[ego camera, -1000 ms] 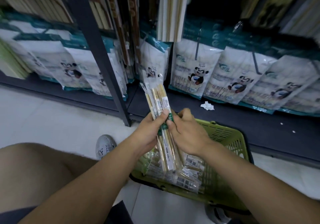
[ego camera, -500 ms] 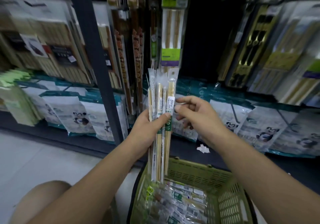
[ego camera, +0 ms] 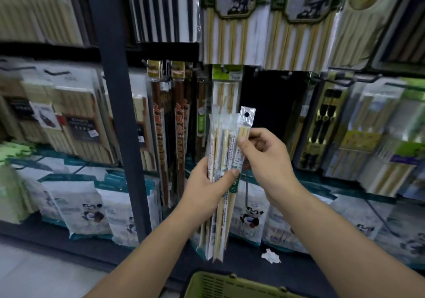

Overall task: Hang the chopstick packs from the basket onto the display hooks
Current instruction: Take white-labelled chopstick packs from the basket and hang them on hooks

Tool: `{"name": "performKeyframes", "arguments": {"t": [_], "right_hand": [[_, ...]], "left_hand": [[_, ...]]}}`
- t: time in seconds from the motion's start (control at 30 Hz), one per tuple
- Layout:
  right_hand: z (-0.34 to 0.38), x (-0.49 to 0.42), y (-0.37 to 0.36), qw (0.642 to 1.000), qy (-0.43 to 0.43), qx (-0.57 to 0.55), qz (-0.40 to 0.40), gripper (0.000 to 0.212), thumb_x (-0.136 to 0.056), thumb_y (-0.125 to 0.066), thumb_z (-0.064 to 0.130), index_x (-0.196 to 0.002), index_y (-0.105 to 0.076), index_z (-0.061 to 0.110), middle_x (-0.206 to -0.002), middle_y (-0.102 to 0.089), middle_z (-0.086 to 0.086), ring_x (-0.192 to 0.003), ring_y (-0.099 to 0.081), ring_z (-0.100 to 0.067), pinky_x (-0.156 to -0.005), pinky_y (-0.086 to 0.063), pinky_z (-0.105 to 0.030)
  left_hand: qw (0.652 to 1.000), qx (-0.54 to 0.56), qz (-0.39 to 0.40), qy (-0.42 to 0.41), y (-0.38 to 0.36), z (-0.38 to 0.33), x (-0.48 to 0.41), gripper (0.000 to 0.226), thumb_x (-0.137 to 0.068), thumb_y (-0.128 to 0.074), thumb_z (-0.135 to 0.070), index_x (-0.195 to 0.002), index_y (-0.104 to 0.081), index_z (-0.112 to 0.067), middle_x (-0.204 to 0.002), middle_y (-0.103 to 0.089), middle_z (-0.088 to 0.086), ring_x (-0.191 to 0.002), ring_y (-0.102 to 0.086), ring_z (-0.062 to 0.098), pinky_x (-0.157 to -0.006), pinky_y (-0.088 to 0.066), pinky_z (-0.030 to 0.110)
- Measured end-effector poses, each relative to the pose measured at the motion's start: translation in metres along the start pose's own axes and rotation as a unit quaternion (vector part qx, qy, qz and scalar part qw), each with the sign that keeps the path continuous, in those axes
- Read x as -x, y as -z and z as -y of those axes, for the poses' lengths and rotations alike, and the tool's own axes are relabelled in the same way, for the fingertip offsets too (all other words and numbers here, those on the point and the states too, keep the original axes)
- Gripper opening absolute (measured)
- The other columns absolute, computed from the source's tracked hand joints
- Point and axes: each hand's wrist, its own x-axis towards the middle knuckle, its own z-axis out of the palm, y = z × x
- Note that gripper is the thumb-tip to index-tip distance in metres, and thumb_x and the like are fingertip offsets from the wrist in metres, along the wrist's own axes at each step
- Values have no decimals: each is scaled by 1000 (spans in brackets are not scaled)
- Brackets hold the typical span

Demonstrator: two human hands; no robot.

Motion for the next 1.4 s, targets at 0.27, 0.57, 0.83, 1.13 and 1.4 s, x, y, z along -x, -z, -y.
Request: {"name": "performKeyframes", "arguments": {"t": [0.27,0.57,0.83,1.13,1.4], "right_hand": [[25,-30,16,998,31,-31,-52,29,-101,-57,38,-87,-58,13,-87,-55,-23,-79,-52,-32,-85,-49,-63],[57,-57,18,993,106,-6,-48,20,-102,-57,28,-86,-68,23,-91,-64,-24,-82,-64,-36,-84,-55,-48],[57,-72,8,993,72,-32,-86,35,-102,-58,28,-84,-66,-1,-69,-50,-5,-63,-46,-11,-55,-41,-15],[42,-84,6,991,56,22,-117,37,-101,-58,31,-78,-68,4,-59,-49,6,-58,-46,-5,-57,-42,-16],[26,-66,11,988,54,31,-139,20,-97,-64,41,-88,-67,23,-86,-69,-1,-83,-67,-15,-78,-56,-37]], "left_hand": [[994,91,-46,25,-11,-5,-28,31,-94,-74,-37,-121,-67,-25,-103,-78,-5,-95,-74,12,-81,-59,29],[992,110,-59,18,-9,-3,-40,24,-95,-74,-35,-118,-68,-33,-103,-78,-8,-94,-74,10,-81,-54,31],[993,105,-57,3,-9,-5,-40,26,-92,-75,-38,-116,-67,-35,-104,-77,-13,-95,-73,5,-83,-52,27],[992,114,-56,3,-5,-8,-41,41,-85,-80,-44,-120,-68,-27,-109,-78,1,-92,-75,12,-75,-57,19],[991,129,-21,-3,-3,-13,-38,25,-90,-78,-24,-112,-70,-17,-95,-79,6,-80,-78,22,-68,-58,21]]}}
